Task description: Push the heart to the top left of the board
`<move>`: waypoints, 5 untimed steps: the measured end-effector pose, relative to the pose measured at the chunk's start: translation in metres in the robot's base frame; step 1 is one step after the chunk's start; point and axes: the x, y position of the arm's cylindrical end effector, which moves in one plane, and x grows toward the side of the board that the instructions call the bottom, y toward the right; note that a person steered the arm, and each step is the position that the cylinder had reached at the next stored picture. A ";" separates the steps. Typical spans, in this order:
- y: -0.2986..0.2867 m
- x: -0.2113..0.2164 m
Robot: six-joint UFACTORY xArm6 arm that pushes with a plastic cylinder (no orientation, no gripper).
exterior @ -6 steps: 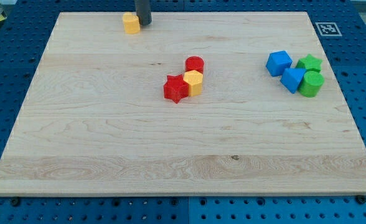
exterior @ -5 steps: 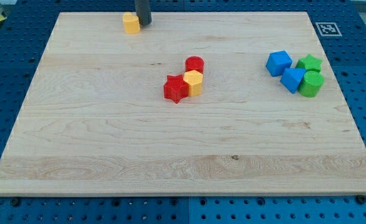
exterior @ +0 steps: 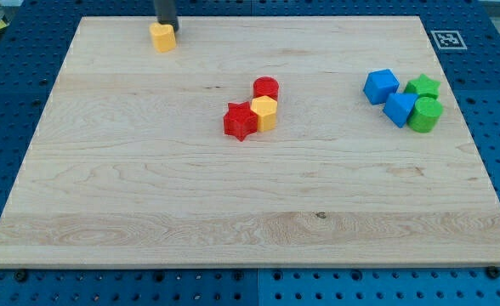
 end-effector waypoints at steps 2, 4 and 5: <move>0.022 0.032; -0.020 0.039; -0.029 0.042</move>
